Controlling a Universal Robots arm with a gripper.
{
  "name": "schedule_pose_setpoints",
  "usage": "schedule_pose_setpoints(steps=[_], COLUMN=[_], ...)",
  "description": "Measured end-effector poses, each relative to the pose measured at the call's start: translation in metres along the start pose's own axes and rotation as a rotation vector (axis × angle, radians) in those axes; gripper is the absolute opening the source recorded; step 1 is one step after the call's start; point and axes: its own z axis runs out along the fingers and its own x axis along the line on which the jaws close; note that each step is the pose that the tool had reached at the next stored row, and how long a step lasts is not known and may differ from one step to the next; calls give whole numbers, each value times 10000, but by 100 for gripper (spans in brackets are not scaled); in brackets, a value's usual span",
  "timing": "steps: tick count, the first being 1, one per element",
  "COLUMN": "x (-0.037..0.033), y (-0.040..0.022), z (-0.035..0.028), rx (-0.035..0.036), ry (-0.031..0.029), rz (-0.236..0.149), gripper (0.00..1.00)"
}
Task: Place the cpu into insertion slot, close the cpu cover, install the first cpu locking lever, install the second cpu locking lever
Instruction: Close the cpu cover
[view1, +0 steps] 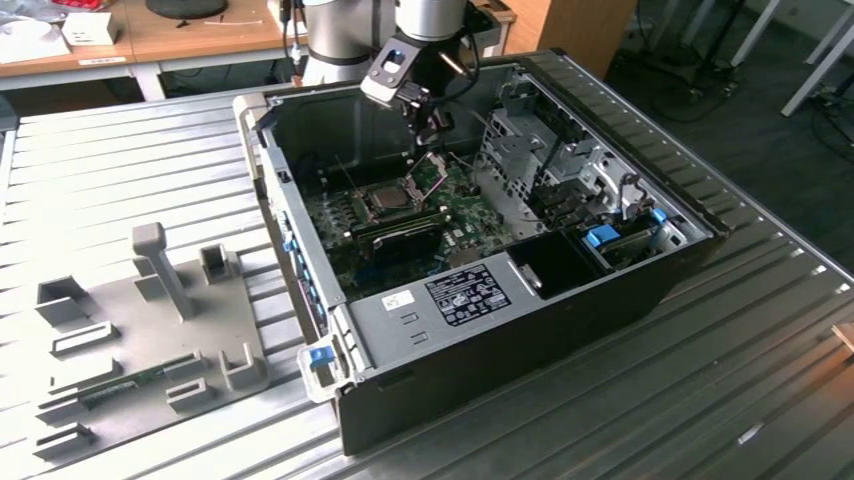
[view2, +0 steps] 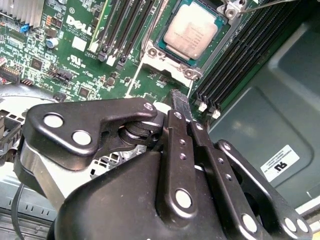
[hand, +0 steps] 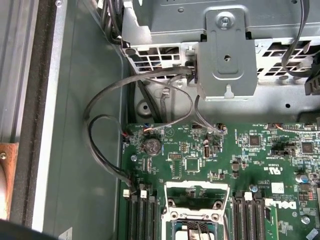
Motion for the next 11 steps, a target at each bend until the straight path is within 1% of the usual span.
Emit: schedule_pose_setpoints(steps=[6, 11], x=[0, 0], y=[1, 24], z=[0, 3], rx=[0, 0], ry=[0, 1], rz=[1, -1], gripper=[10, 10])
